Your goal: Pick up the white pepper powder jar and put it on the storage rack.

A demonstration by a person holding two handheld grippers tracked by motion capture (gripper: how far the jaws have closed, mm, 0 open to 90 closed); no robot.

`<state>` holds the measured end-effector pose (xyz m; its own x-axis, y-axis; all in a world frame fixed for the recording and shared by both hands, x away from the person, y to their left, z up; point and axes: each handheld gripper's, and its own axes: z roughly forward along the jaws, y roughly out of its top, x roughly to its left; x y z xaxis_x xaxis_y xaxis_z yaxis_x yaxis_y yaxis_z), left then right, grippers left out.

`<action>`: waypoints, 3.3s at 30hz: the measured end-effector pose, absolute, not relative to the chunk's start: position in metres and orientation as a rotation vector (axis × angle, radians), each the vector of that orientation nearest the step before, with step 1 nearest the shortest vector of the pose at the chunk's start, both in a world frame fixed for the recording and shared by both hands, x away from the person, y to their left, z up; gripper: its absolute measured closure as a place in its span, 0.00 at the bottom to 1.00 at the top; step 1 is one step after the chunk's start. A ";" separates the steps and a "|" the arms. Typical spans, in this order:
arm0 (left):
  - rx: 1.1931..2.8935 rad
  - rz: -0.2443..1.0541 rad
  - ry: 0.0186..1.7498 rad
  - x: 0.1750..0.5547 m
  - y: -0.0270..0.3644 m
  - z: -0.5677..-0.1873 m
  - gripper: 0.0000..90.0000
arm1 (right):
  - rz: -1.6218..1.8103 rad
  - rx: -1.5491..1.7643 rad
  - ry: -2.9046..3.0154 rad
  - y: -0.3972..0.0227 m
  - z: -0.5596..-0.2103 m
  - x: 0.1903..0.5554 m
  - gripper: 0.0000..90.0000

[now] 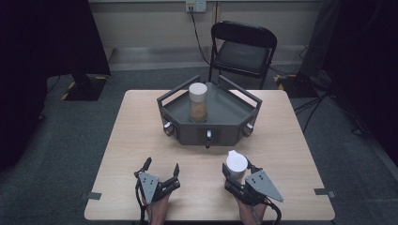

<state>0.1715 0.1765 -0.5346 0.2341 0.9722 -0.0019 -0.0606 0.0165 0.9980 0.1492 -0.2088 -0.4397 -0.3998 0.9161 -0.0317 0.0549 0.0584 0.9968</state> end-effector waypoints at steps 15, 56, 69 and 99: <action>1.260 1.057 0.994 0.171 0.176 -0.535 0.01 | 1.470 0.936 1.573 -0.207 -0.415 0.165 0.33; 1.257 1.061 1.000 0.171 0.175 -0.535 0.02 | 1.479 0.939 1.546 -0.202 -0.348 0.240 0.33; 1.255 1.064 1.002 0.171 0.175 -0.535 0.03 | 1.467 0.935 1.539 -0.194 -0.333 0.264 0.33; 1.255 1.064 1.003 0.171 0.175 -0.535 0.03 | 1.427 1.019 1.558 -0.174 -0.334 0.337 0.33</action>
